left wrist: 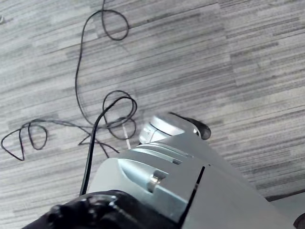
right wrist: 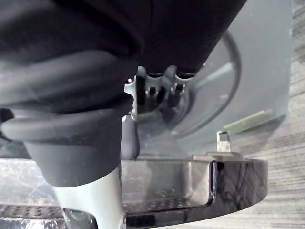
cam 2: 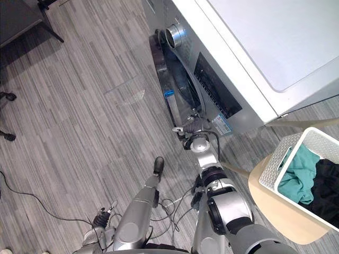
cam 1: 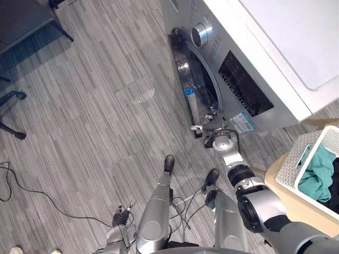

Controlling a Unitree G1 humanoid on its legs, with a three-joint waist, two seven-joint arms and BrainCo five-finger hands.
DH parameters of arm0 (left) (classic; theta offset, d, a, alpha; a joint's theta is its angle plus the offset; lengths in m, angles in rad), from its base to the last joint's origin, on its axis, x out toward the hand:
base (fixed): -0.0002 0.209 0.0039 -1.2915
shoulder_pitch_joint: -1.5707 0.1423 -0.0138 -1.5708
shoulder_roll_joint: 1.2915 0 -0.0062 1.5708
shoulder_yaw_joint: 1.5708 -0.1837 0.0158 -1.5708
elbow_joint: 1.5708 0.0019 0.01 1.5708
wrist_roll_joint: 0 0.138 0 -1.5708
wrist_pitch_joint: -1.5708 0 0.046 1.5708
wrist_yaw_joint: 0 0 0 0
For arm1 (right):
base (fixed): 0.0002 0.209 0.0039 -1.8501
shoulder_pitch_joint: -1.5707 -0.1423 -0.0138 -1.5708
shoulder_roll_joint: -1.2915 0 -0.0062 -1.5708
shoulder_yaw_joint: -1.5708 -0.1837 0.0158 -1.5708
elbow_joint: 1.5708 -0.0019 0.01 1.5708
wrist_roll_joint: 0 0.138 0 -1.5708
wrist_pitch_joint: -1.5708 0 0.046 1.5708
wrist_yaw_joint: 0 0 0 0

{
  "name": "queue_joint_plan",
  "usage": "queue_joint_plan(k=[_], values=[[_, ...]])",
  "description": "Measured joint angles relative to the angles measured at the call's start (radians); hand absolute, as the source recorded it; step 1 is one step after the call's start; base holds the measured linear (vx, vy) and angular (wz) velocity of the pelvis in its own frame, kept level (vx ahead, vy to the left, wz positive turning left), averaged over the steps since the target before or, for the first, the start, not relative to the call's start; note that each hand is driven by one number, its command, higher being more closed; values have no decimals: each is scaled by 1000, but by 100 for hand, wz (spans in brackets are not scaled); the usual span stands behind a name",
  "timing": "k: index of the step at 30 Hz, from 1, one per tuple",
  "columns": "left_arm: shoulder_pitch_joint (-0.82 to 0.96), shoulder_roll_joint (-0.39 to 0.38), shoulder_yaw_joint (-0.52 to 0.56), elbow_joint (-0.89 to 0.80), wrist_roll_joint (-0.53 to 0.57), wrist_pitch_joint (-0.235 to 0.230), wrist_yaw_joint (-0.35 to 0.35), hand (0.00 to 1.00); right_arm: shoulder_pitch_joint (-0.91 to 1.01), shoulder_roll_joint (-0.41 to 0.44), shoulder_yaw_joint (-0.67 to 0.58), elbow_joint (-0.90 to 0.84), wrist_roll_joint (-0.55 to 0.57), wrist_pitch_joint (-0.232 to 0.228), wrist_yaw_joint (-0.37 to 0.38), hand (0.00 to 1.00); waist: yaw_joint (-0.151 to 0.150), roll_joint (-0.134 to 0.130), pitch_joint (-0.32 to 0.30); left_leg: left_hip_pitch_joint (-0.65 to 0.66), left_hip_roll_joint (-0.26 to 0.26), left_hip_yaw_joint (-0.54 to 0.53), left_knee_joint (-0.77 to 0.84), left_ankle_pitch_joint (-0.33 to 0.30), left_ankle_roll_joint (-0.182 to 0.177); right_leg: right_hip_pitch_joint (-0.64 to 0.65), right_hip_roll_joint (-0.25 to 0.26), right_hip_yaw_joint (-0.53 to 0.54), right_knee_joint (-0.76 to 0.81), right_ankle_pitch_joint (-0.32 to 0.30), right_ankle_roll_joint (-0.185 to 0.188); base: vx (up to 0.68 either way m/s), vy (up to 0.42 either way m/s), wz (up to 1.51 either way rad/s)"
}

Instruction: Pick up the laundry basket with both hands and put the clothes into the washing machine.

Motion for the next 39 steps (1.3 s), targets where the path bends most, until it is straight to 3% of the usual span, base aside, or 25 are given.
queue_joint_plan(k=[5,8,10,12,15,17,20,22,27,30,31,33,34,37,39], values=[[0,-3,12,4,1,13,15,0,123,63,334,-197,47,5,24,0,5,-6,2,18,16,-12,15,10,-15,38,13,-25,1,-16,-6,47,-46,11],[-3,-3,13,8,10,17,14,0,206,90,615,-229,59,-28,157,0,16,-10,1,54,17,-24,28,8,-25,89,16,-36,1,-29,-11,122,-34,14],[-18,-4,18,11,25,22,14,0,272,162,724,-228,83,-33,233,0,30,-16,-2,66,17,-37,46,-5,-32,118,19,-50,0,-41,-13,115,-29,19],[-19,-4,33,15,33,22,14,0,273,173,771,-230,99,-42,276,0,32,-28,-8,75,17,-39,49,-5,-32,132,20,-53,-1,-43,-13,75,-13,11],[-20,0,62,46,46,37,15,0,295,167,736,-231,123,-56,285,0,22,-55,-22,106,18,-31,56,-19,-30,166,23,-46,-18,-43,-12,-6,19,-4],[-18,24,73,66,62,47,15,0,340,138,677,-276,125,-57,287,0,3,-101,-49,115,26,-18,74,-42,-35,186,36,-33,-41,-39,-8,-47,31,-14],[-20,33,92,71,93,60,14,0,404,101,598,-324,118,-61,287,0,-14,-136,-72,118,40,3,72,-44,-32,190,55,-13,-78,-17,-5,-42,-2,-28],[-42,49,94,75,122,62,13,0,506,27,474,-378,115,-61,286,0,-33,-159,-96,118,52,39,70,-45,-31,188,73,24,-125,17,-2,-50,10,-48],[-180,87,77,81,123,64,9,0,660,-151,233,-436,86,-62,285,0,-88,-179,-128,114,60,124,56,-46,-27,157,91,120,-196,86,5,-50,30,-58],[-332,173,59,91,112,63,-7,0,721,-210,110,-447,87,-61,286,0,-119,-204,-130,89,74,167,64,-46,-27,134,107,157,-243,138,7,-43,-16,-55],[-405,242,62,104,101,62,-7,0,753,-226,67,-471,89,-61,287,0,-140,-221,-123,76,82,179,81,-47,-27,125,114,168,-253,153,0,-51,-44,-41],[-531,372,105,140,30,58,-6,0,818,-245,12,-516,128,-62,298,0,-155,-256,-113,48,101,199,115,-59,-34,105,135,189,-268,173,-6,-47,-63,-45],[-595,443,129,149,-3,57,-7,0,842,-243,-8,-525,141,-62,308,0,-168,-275,-101,25,111,197,139,-65,-40,97,146,190,-277,180,-7,-23,-55,-23],[-722,557,142,187,-110,56,-19,0,880,-232,-25,-546,180,-63,309,0,-182,-304,-87,-28,131,196,180,-78,-50,65,164,192,-287,194,-17,-21,-67,-13],[-792,613,151,210,-178,59,-34,0,883,-205,-43,-547,205,-64,313,0,-188,-322,-70,-63,141,196,194,-80,-52,46,175,196,-307,207,-6,7,-49,-10]])
